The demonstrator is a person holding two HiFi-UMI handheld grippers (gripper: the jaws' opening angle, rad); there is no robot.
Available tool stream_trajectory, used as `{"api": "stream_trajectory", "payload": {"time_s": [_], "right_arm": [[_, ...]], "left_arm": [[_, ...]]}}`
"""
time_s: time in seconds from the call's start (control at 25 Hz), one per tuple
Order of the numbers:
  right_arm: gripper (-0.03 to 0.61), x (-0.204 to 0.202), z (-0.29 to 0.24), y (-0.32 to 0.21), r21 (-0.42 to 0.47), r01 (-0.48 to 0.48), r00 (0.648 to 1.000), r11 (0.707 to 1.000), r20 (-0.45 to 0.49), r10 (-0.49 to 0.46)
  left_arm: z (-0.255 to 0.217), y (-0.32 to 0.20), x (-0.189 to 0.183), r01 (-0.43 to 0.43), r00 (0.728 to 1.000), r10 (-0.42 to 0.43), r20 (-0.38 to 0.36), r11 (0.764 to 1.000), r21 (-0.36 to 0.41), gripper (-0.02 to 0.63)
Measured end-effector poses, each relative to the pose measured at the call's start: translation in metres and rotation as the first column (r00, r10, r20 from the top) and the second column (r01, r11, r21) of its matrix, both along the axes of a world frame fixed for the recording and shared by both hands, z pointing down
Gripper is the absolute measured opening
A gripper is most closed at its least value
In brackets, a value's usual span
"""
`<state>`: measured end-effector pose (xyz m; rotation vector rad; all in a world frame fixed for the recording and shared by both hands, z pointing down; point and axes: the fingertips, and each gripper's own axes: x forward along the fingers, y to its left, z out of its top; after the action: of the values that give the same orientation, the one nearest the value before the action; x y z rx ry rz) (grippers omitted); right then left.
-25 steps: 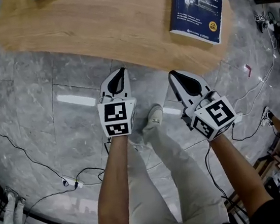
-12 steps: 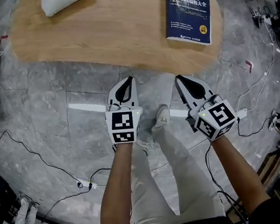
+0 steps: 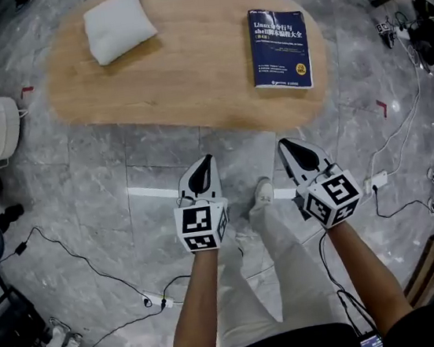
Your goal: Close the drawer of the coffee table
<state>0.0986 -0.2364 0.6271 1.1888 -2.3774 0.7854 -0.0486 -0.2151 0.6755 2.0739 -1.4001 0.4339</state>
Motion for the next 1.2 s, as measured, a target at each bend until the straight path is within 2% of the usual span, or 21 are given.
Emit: {"api": "stream_trajectory", "payload": {"time_s": [0.2,0.4,0.64,0.88,1.2], "right_arm": [[0.014,-0.001,-0.034,-0.001,0.021,-0.010,1.000,1.000,-0.009,0.010],[0.014,0.000,-0.068,0.008,0.045,-0.001,1.000,0.999,-0.023,0.002],[0.014,0.005,-0.113,0.018,0.068,-0.056,0.998,0.996,0.003,0.056],[0.014,0.017,-0.149,0.026,0.109,-0.110,0.994,0.988,-0.002,0.111],[0.014,0.019,-0.188,0.034,0.160,-0.148,0.989,0.976,0.000,0.150]], "left_arm": [[-0.049,-0.007,0.003,-0.007,1.000,0.008,-0.025,0.999,0.041,0.002],[-0.101,-0.011,0.010,-0.064,0.997,0.068,-0.047,0.994,0.087,0.002],[-0.158,-0.001,0.006,-0.116,0.991,0.124,-0.058,0.985,0.129,0.000],[-0.193,0.024,0.014,-0.169,0.982,0.179,-0.059,0.975,0.143,0.000],[-0.245,0.034,0.014,-0.208,0.972,0.227,-0.064,0.954,0.218,0.000]]}}
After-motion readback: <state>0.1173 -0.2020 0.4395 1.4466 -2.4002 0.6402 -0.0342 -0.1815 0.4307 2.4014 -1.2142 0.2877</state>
